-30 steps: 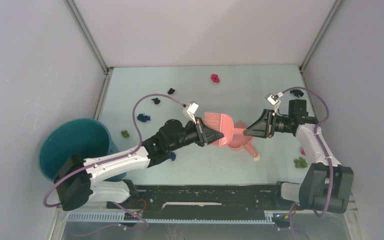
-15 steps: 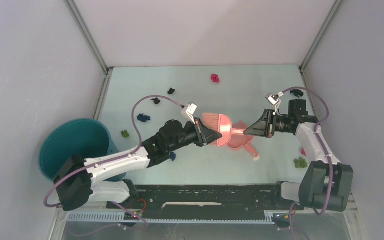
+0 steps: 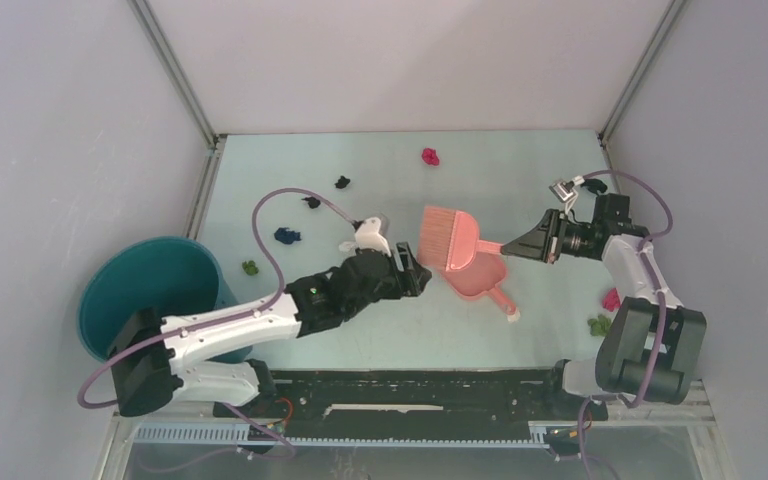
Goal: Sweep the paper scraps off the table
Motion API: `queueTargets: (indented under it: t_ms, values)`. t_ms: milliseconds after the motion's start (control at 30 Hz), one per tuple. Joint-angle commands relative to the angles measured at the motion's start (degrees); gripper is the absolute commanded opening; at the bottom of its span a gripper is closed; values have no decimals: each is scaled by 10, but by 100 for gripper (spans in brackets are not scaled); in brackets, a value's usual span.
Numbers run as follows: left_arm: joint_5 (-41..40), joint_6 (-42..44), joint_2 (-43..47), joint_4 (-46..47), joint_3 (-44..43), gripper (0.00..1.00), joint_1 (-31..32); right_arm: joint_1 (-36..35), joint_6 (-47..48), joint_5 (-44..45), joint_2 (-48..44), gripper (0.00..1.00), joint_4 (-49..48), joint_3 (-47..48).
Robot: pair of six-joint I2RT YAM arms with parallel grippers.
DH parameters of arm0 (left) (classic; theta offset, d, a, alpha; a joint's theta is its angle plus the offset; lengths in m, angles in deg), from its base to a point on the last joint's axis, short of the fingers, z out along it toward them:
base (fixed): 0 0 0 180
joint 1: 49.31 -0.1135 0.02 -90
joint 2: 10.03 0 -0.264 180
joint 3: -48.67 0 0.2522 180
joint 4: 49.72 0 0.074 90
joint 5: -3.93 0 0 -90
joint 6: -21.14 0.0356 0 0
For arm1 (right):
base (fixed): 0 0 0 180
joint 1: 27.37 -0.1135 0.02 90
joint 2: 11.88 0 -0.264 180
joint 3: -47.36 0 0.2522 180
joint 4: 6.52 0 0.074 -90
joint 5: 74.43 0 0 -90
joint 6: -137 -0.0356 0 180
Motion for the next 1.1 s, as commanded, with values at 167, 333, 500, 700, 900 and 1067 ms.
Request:
queueTargets:
  t_ms: [167, 333, 500, 700, 900, 1067]
  values:
    - [-74, -67, -172, -76, -117, 73, 109, 10, -198, 328, -104, 0, -174, -13]
    - [-61, -163, -241, -55, -144, 72, 104, 29, -220, 550, -280, 0, -242, -58]
    - [-29, -231, -299, -64, -185, 71, 71, 36, -199, 597, -327, 0, -246, -85]
    - [10, -266, -379, -101, -247, 55, 41, 34, -194, 601, -329, 0, -246, -85]
    - [1, -267, -428, -161, -312, 47, 35, 24, -186, 593, -330, 0, -243, -84]
    - [14, -255, -458, -195, -338, 38, 26, 15, -182, 598, -336, 0, -243, -84]
